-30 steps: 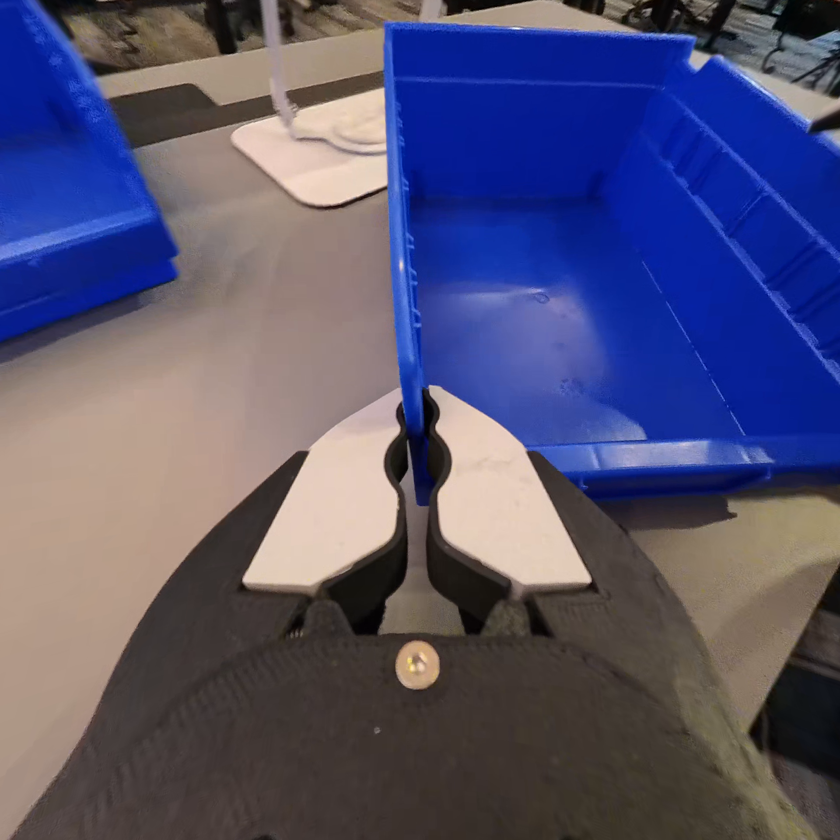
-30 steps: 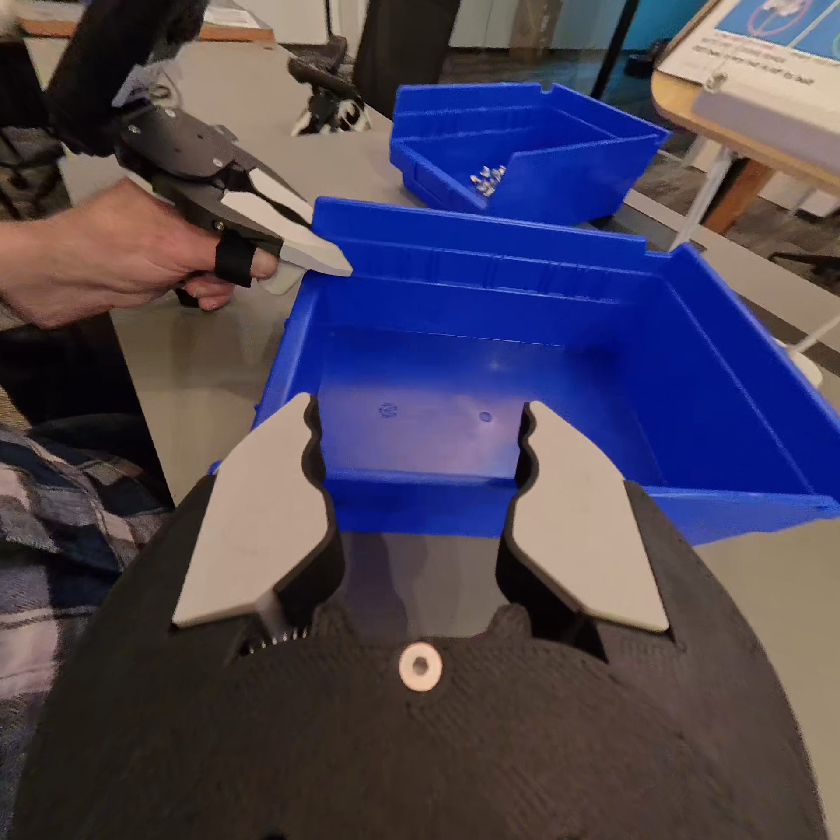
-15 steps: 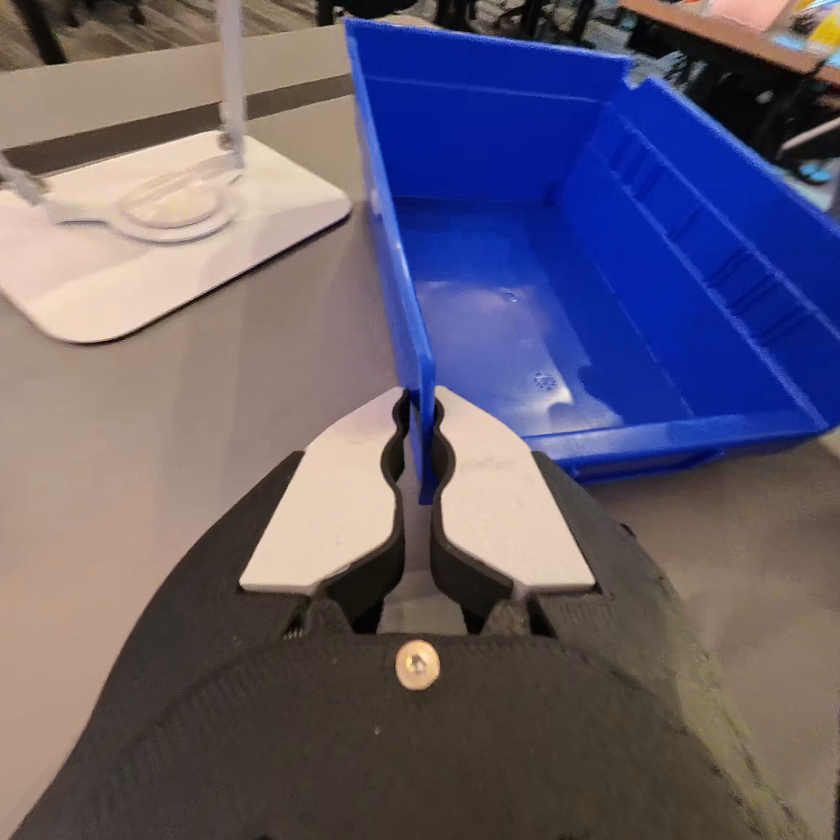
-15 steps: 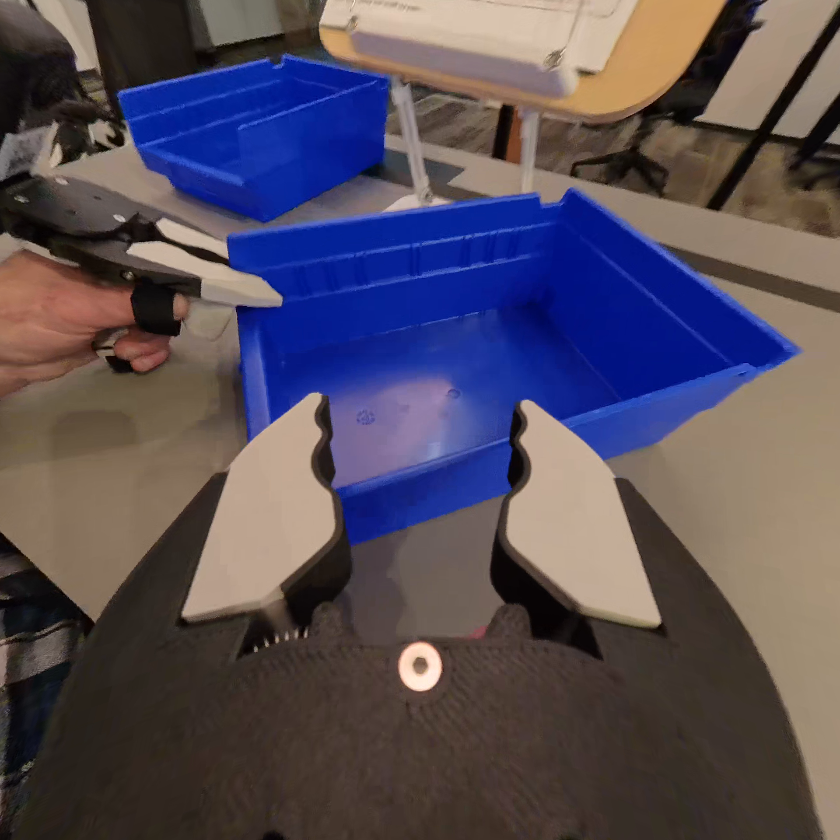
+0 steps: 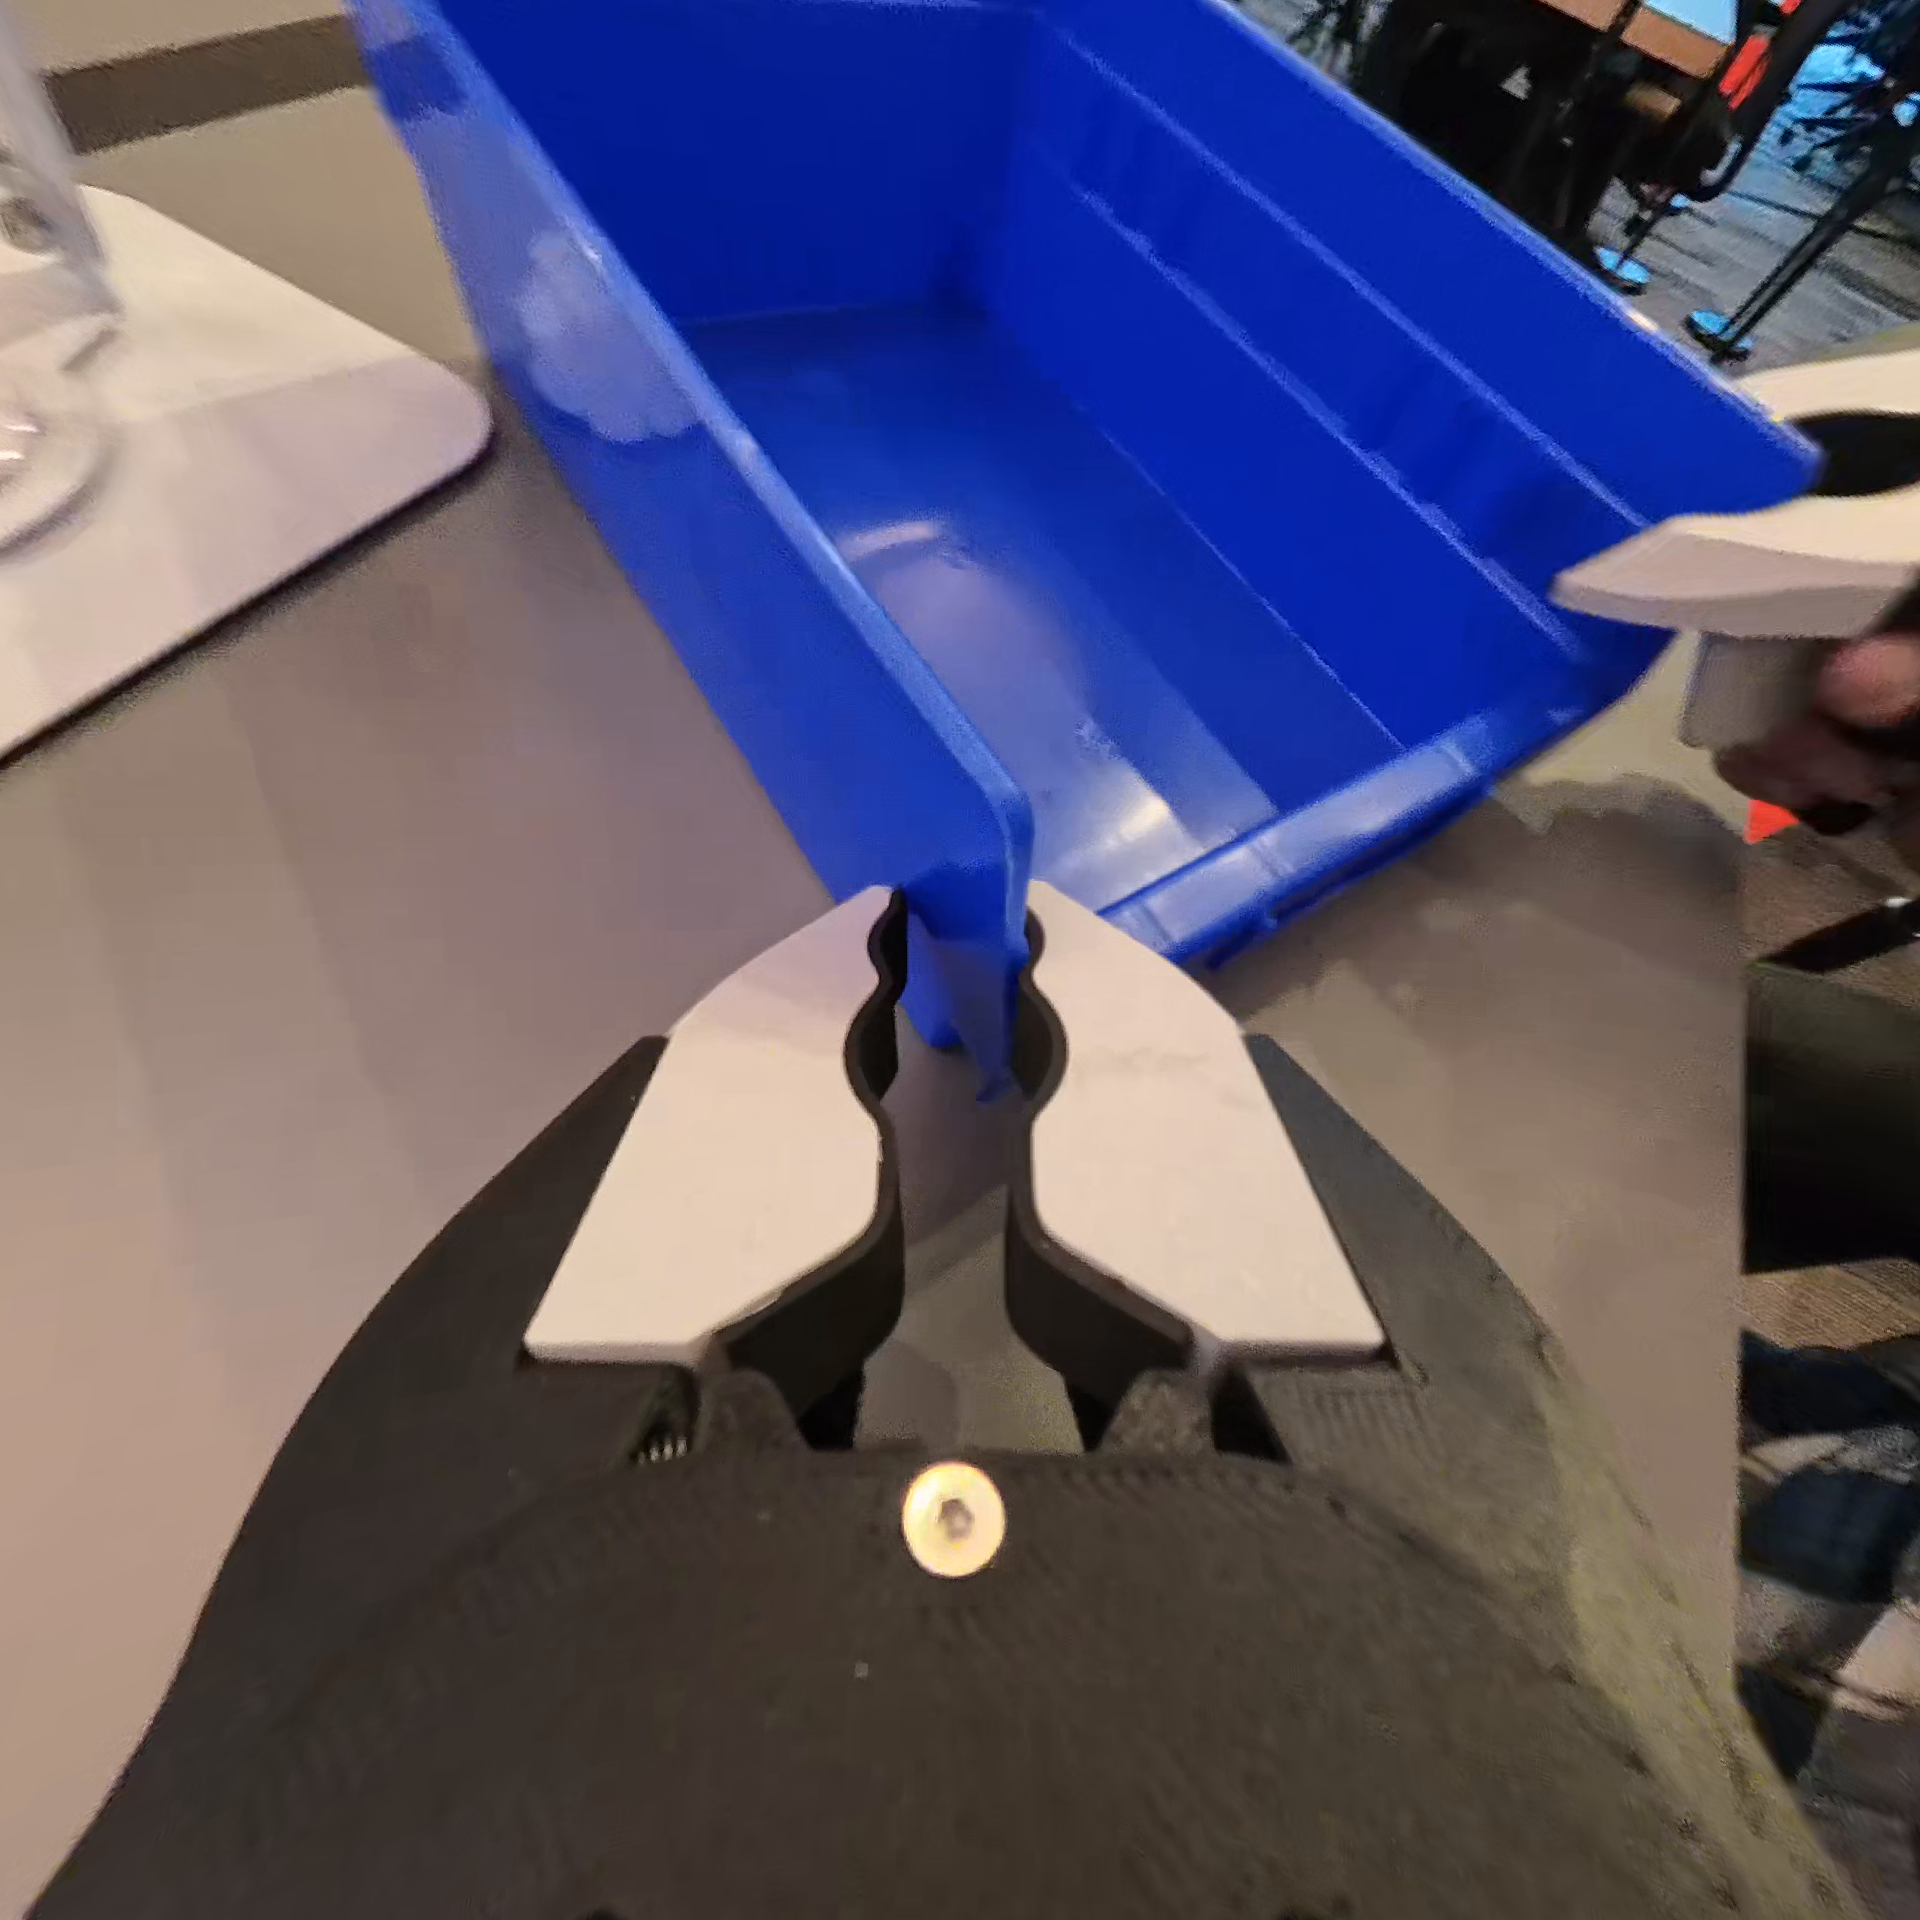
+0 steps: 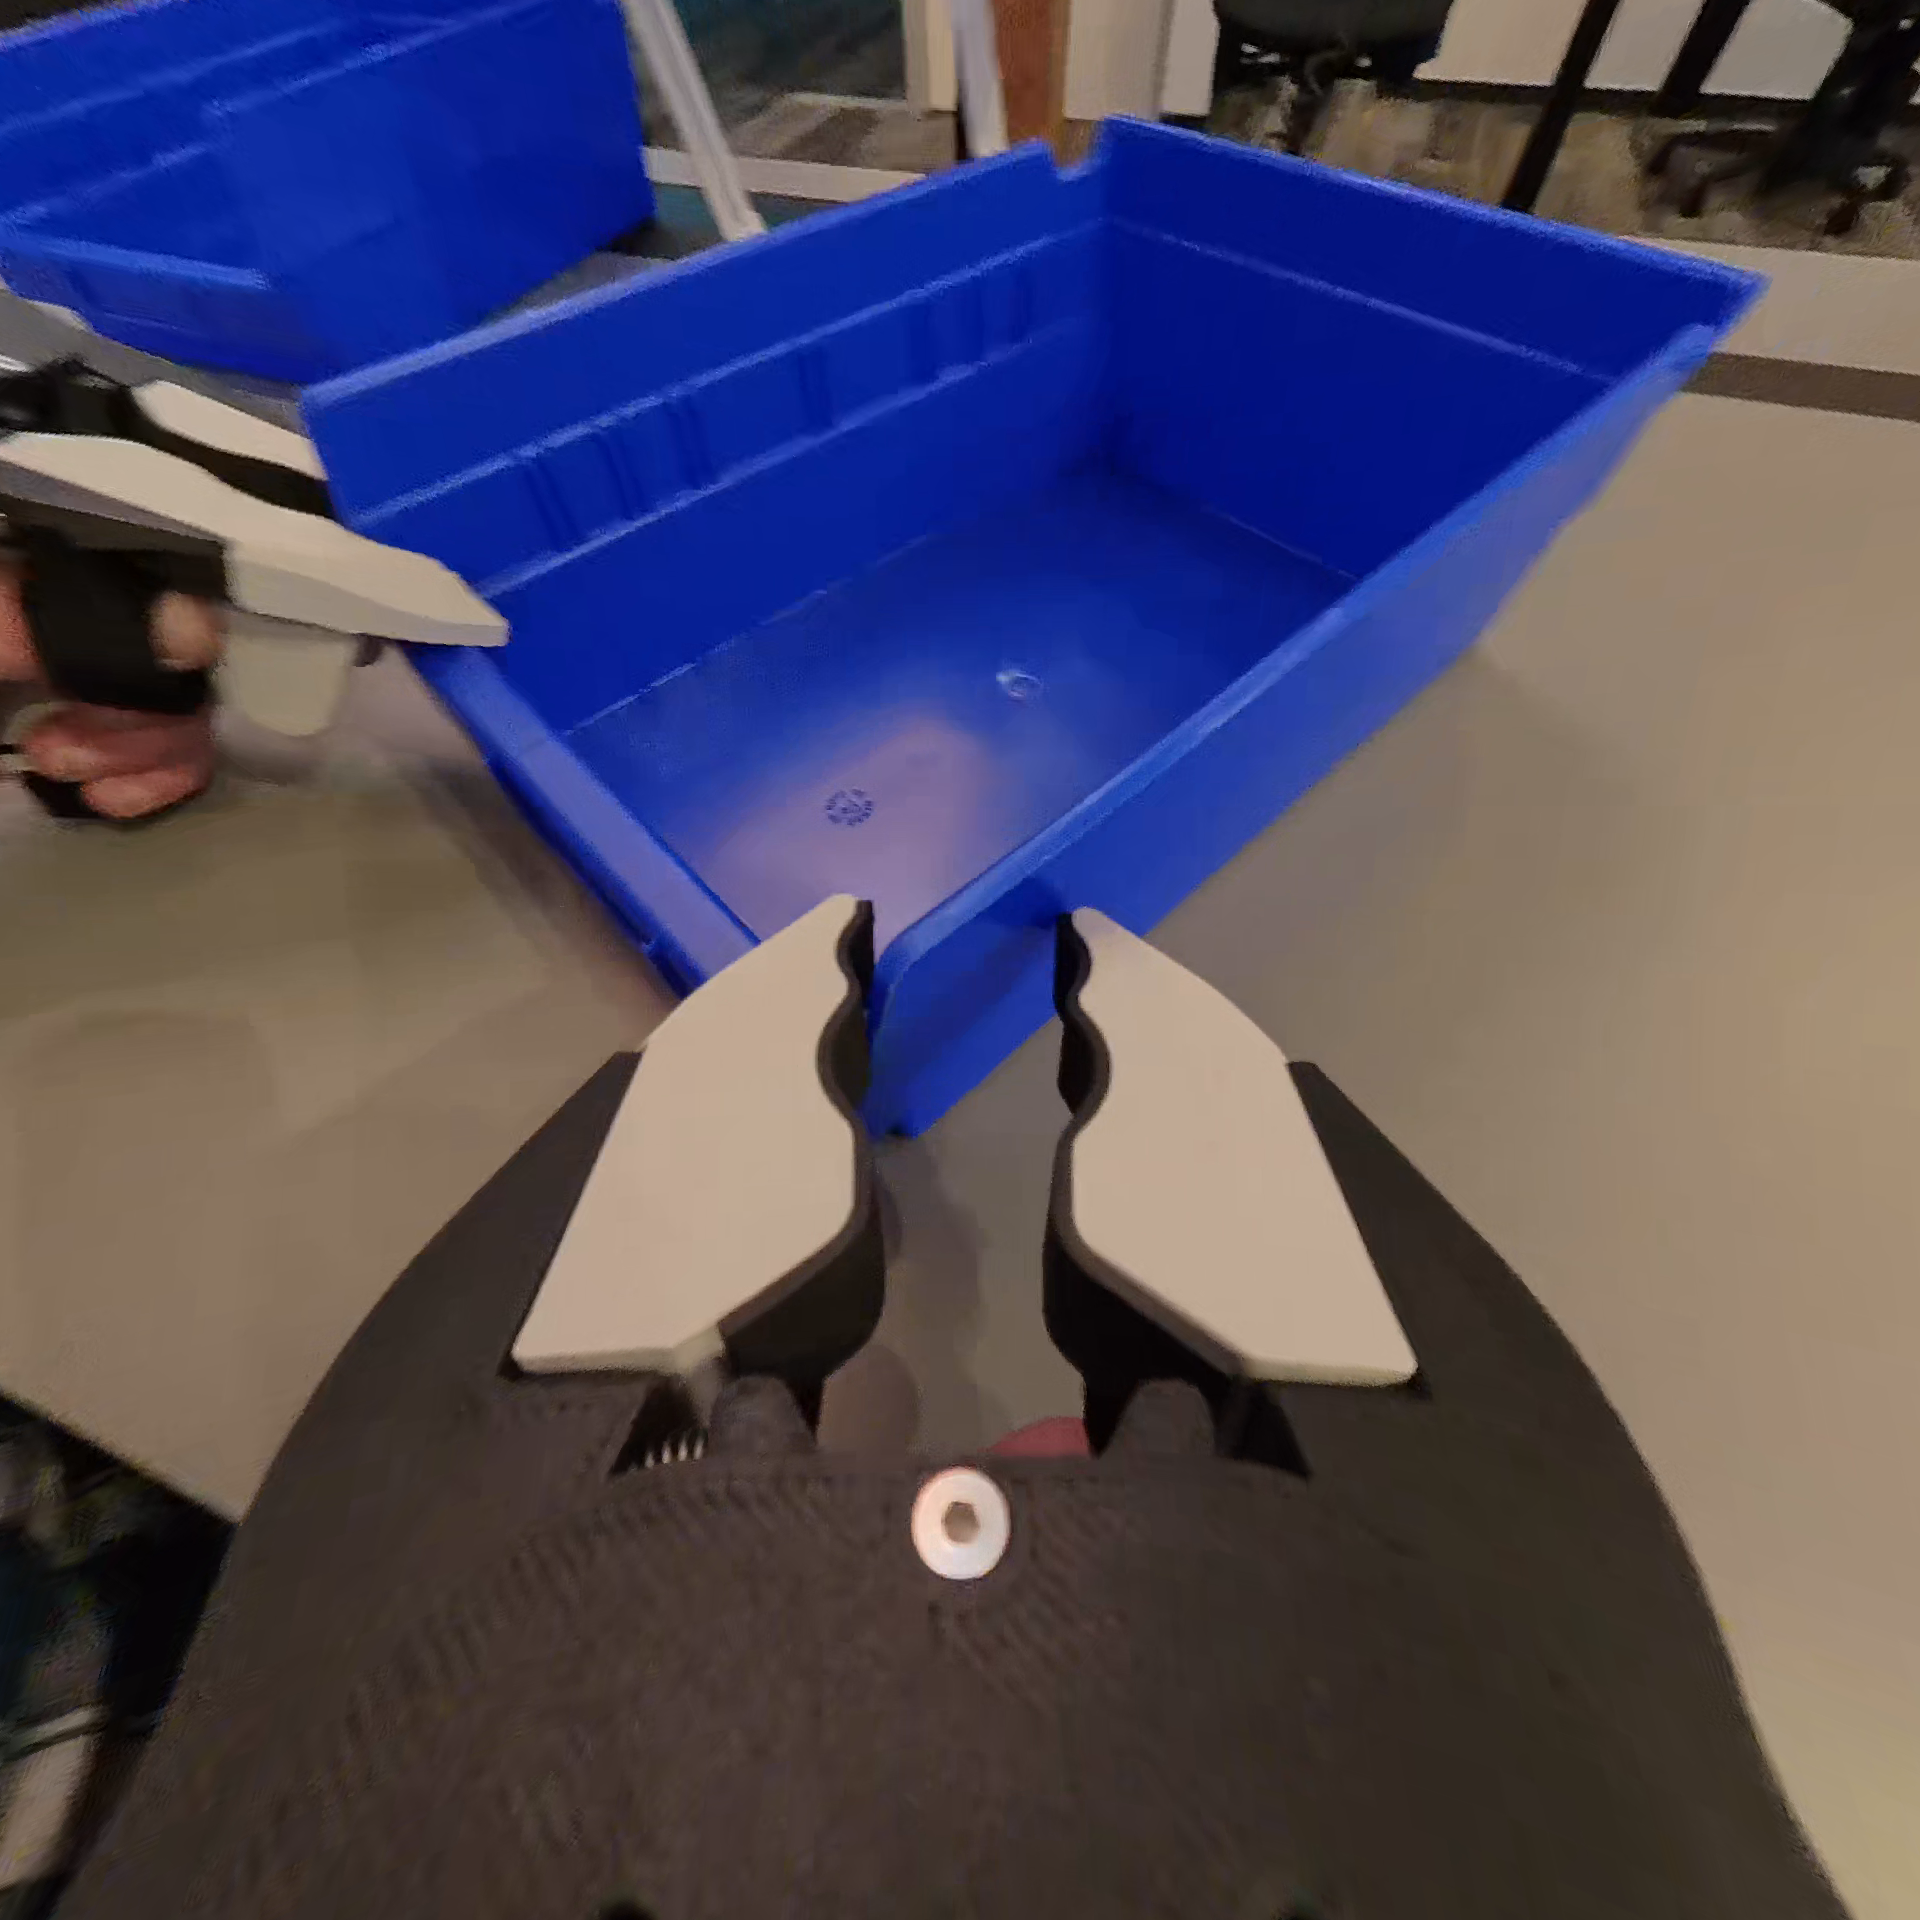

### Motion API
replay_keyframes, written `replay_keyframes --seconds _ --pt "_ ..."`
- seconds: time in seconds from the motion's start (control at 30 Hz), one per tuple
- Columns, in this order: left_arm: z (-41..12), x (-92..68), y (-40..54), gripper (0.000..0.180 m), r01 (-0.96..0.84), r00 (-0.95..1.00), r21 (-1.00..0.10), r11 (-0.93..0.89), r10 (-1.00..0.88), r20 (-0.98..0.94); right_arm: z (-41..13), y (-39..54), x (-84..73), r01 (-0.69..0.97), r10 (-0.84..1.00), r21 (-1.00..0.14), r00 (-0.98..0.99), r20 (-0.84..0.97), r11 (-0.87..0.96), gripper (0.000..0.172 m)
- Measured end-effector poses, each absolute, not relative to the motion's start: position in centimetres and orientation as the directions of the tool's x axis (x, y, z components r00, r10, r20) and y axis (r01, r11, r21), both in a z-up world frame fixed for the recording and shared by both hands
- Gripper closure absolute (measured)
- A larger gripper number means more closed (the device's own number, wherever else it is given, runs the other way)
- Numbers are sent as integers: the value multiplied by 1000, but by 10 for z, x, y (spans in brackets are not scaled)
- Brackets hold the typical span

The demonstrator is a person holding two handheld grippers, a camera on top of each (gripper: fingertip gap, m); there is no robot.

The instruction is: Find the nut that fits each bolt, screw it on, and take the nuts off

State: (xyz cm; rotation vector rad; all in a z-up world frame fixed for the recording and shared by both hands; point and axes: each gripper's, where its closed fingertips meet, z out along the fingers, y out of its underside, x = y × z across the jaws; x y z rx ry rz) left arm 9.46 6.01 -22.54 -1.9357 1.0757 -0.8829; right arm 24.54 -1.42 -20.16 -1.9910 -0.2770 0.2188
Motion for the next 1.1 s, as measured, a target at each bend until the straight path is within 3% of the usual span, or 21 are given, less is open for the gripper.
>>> replay_keyframes --seconds 0.27,0.57,0.77,1.1 --pt "-223 193 81 157 -362 411 -832 -421 -873 264 -204 38 362 132 168 -866 984 57 -482 158" --pt "-222 274 134 149 -213 492 -796 -566 -767 413 -205 125 449 210 247 -850 964 97 -484 162" --pt "-223 311 158 142 -171 509 -785 -596 -735 447 -205 183 487 153 252 -879 967 38 -452 165" --pt "-221 318 173 139 -161 461 -774 -612 -740 489 -204 202 498 126 206 -906 978 44 -405 164"
